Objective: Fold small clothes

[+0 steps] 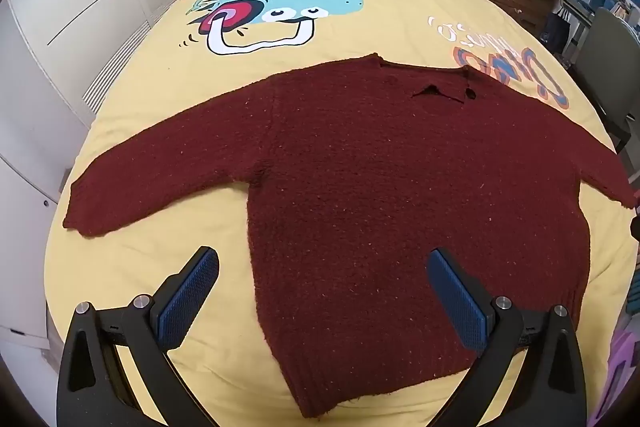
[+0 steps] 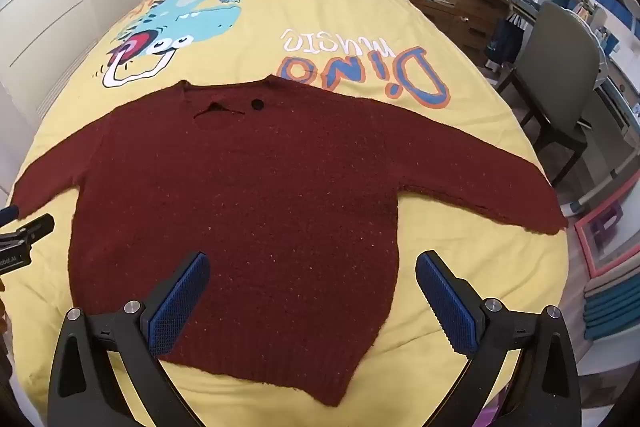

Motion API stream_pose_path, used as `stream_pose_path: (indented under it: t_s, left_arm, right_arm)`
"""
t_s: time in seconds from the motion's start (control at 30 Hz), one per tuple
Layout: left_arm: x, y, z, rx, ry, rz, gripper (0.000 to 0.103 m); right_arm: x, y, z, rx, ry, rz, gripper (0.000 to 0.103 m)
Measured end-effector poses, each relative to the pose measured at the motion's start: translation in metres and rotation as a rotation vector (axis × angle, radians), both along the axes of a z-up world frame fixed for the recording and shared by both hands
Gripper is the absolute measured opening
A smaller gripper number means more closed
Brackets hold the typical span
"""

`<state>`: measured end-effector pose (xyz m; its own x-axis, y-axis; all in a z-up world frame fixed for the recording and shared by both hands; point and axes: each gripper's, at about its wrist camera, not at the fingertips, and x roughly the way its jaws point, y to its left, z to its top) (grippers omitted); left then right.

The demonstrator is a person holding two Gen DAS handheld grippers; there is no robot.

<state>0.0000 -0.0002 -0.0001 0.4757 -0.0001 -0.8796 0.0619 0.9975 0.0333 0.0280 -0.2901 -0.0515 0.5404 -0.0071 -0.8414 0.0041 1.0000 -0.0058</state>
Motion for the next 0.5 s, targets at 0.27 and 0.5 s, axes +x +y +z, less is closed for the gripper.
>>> stream_pose_path:
  t_s: [0.27, 0.5]
  left_arm:
    - [-0.0024, -0.0025, 0.0002, 0.001, -0.003, 0.005, 0.102]
    - [-0.0002, 0.0002, -0.0022, 0.017, 0.004, 0.001, 0.102]
  right_arm:
    - [0.0, -0.0008, -0.0017, -0.011, 0.005, 0.001, 0.102]
    - [0.0027, -0.0029, -0.0024, -0.014, 0.02, -0.001, 0.102]
